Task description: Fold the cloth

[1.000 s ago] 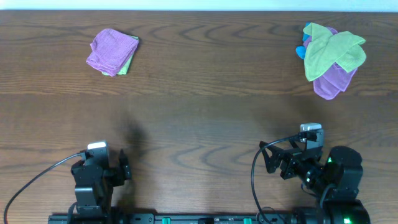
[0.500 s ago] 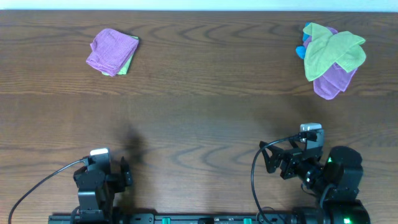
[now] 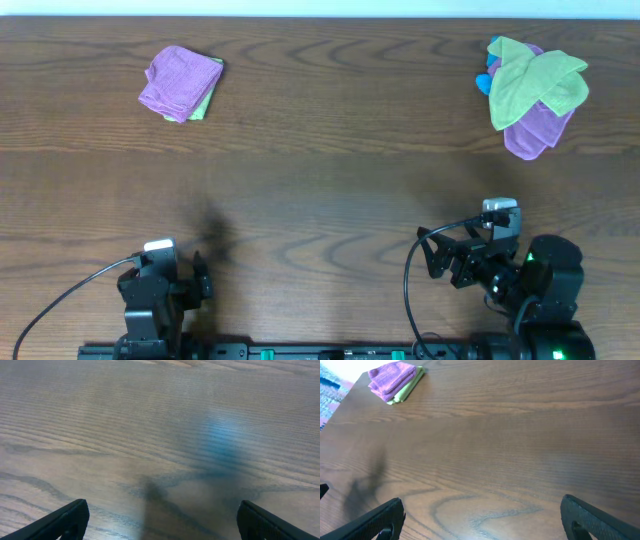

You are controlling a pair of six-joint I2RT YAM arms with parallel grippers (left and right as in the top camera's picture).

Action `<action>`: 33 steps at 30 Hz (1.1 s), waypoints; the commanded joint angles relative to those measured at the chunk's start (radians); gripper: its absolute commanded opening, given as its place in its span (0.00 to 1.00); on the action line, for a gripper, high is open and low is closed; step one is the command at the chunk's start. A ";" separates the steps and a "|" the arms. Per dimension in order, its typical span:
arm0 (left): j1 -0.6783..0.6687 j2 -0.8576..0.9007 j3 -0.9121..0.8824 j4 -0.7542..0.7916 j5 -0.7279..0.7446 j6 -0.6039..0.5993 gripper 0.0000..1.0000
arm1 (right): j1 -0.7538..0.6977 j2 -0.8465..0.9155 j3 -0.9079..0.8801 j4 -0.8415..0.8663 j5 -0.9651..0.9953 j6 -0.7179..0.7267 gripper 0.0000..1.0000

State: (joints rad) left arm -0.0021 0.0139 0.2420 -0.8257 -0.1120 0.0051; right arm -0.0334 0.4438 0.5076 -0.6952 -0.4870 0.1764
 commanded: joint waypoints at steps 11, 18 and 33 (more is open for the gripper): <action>0.002 -0.010 -0.010 -0.061 -0.007 0.018 0.95 | -0.009 -0.003 -0.004 -0.037 0.044 -0.043 0.99; 0.002 -0.010 -0.010 -0.061 -0.007 0.018 0.95 | -0.008 -0.024 -0.005 -0.287 0.166 -0.060 0.99; 0.002 -0.010 -0.010 -0.061 -0.007 0.018 0.95 | -0.008 -0.277 -0.101 -0.198 0.423 -0.101 0.99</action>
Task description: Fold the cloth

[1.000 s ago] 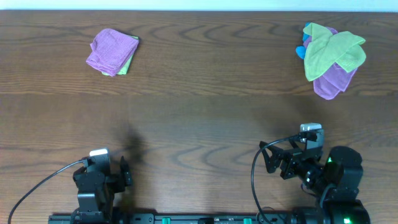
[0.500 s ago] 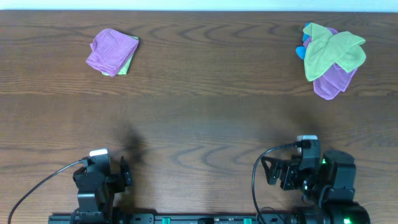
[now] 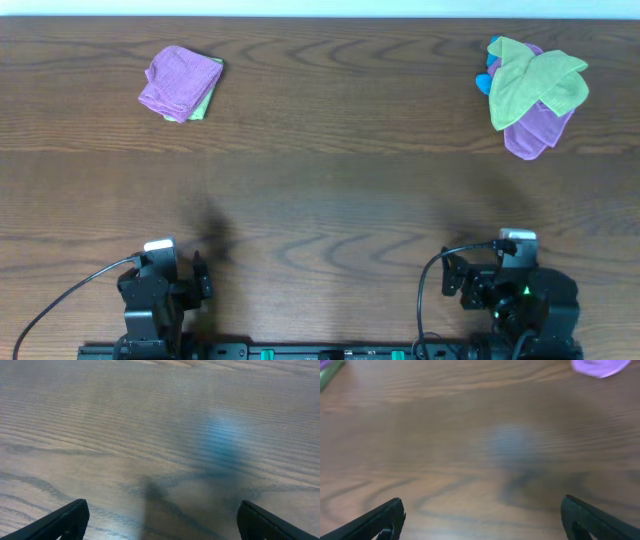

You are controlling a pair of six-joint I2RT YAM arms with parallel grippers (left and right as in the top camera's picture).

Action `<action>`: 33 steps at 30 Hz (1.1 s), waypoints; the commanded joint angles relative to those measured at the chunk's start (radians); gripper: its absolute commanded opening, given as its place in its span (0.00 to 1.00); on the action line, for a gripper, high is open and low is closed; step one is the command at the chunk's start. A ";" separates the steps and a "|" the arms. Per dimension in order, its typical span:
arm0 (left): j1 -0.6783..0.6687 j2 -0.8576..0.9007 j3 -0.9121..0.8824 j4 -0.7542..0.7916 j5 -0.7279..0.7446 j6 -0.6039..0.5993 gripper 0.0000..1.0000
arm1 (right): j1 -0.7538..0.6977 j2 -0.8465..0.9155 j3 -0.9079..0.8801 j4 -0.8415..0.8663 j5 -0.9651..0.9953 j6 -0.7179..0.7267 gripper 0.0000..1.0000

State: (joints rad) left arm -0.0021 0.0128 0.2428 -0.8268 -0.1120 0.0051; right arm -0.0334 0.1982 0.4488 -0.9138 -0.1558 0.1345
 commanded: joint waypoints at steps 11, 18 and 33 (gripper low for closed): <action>0.002 -0.009 -0.011 -0.060 -0.007 0.018 0.95 | 0.003 -0.140 -0.206 0.152 0.088 -0.222 0.99; 0.002 -0.009 -0.011 -0.060 -0.007 0.018 0.95 | 0.008 -0.191 -0.282 0.162 0.088 -0.221 0.99; 0.002 -0.009 -0.011 -0.059 -0.007 0.018 0.95 | 0.008 -0.193 -0.286 0.166 0.097 -0.219 0.99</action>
